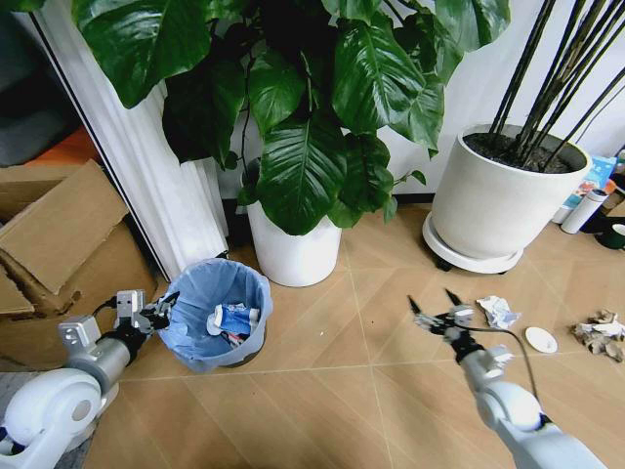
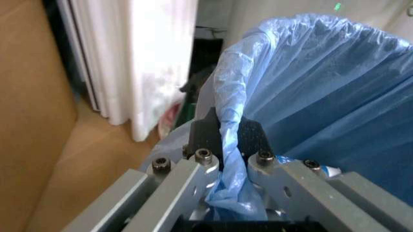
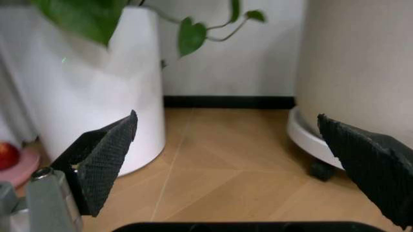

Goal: Pick up the trash bin and place the garbage on the floor into it.

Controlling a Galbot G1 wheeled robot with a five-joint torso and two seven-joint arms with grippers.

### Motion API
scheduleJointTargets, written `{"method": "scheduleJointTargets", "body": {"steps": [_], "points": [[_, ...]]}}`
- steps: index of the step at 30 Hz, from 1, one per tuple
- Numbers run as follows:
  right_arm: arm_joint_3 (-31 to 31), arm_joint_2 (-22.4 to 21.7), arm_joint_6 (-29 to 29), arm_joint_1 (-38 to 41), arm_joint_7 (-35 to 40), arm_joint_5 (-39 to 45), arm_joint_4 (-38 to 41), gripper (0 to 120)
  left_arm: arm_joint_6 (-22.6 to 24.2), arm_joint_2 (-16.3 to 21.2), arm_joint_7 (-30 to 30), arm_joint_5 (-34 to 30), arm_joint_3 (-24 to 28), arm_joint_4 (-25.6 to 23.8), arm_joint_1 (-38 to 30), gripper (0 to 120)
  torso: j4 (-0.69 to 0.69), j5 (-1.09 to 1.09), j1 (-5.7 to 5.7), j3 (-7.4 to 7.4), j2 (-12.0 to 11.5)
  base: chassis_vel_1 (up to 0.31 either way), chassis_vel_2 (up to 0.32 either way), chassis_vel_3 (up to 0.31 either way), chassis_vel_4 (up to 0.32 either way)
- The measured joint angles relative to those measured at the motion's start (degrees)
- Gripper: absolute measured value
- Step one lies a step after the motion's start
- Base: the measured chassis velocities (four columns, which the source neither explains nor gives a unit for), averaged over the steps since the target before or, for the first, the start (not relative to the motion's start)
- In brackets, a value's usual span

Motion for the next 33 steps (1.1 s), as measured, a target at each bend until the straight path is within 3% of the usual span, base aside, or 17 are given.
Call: {"method": "scheduleJointTargets", "body": {"steps": [4, 9, 33], "points": [[7.62, 6.06, 0.22, -4.84, -4.11, -0.34, 1.96, 100, -0.48, -1.01, 0.64, 0.78, -1.97, 0.25, 1.18, 0, 0.01, 0.00, 0.00, 0.01, 0.00, 0.000, 0.000, 0.000, 0.000], [11.84, 9.73, 0.45, -7.16, -5.58, 0.41, 2.16, 100, -0.70, -1.89, 0.92, 1.21, -2.38, 0.25, 1.83, 0, -0.01, -0.01, 0.00, 0.01, 0.00, 0.000, 0.000, 0.000, 0.000], [11.15, 11.64, -0.33, -5.72, -6.14, 2.42, 0.03, 100, -0.74, -1.36, 0.81, 0.96, -1.63, 0.26, 1.46, 0, -0.01, -0.01, 0.00, 0.01, 0.00, -0.005, -0.005, 0.004, 0.004]]}}
